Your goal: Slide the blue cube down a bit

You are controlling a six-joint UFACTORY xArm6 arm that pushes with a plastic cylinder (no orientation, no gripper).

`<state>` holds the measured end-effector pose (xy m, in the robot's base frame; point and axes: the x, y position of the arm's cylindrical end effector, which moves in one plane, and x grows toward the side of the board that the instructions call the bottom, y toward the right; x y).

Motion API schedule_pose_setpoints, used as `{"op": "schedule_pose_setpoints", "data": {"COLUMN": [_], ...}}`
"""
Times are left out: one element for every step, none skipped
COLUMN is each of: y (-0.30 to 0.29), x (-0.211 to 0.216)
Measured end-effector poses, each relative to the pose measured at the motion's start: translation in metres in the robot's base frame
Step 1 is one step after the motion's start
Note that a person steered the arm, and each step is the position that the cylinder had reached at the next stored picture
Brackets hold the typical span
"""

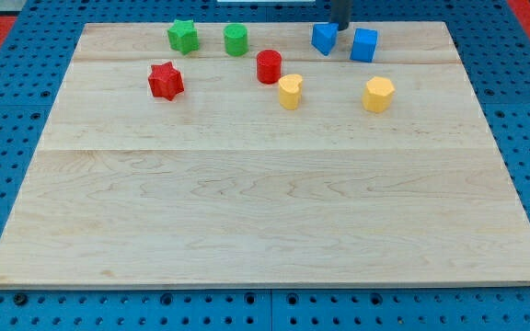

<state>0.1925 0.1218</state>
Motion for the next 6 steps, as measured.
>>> {"op": "schedule_pose_setpoints", "data": {"y": [0.036, 0.041, 0.041, 0.039, 0.034, 0.016], "x": [0.006, 0.030, 0.054, 0.074, 0.048, 0.028]}}
